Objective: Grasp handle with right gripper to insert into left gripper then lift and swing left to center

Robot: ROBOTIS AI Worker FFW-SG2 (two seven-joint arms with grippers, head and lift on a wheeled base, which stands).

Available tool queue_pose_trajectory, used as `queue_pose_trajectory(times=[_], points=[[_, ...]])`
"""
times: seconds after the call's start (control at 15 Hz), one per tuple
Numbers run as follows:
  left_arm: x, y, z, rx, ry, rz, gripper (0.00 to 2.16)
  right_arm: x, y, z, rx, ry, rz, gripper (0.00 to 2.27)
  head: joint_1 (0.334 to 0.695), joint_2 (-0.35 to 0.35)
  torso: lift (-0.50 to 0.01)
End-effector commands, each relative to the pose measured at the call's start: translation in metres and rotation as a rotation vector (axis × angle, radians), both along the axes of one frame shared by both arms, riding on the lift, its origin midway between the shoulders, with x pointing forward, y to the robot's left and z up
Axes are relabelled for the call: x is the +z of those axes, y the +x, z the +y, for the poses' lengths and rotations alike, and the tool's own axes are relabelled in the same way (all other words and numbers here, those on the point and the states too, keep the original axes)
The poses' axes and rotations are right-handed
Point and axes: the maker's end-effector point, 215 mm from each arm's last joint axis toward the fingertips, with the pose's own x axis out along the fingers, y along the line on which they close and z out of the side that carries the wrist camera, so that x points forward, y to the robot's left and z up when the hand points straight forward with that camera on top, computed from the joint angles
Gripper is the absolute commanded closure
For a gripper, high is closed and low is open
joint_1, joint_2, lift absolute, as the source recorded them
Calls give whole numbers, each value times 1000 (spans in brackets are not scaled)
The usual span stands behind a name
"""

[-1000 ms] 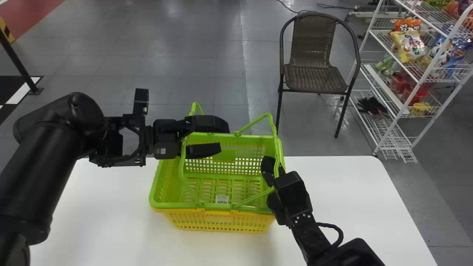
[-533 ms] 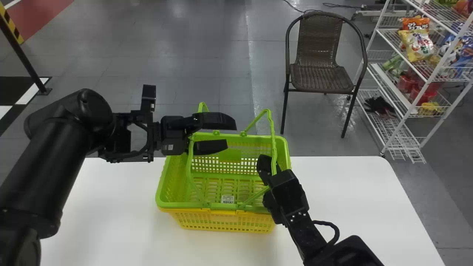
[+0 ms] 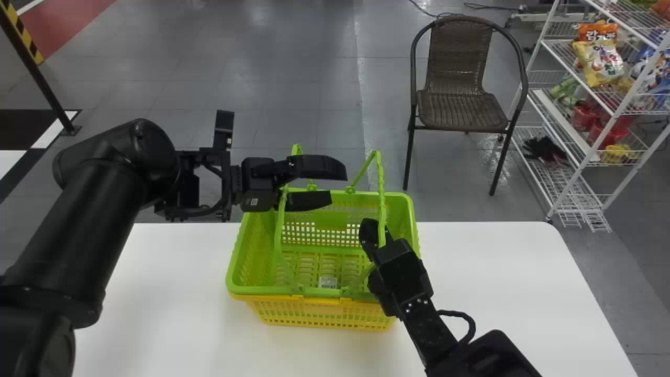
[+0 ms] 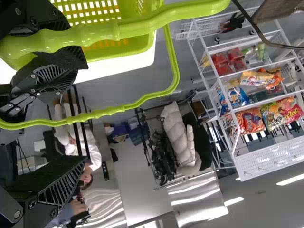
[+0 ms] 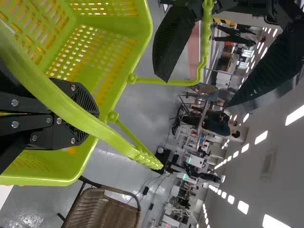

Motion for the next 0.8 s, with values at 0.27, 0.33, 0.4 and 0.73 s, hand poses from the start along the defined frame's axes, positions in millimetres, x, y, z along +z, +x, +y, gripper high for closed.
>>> queue_pose_trajectory(times=[0.27,0.33,0.4,0.73], points=[[4,3,-1,-4,14,-11,157,1,1,10,15,-4,1,2040,695,16,0],[5,4,-1,-4,14,-14,161,1,1,13,19,-7,1,2040,695,17,0],[4,4,-1,-4,15,-13,161,1,2,15,22,-12,2,2040,695,19,0],[8,4,-4,-9,4,-13,161,-2,2,34,45,-27,7,2040,695,33,0]])
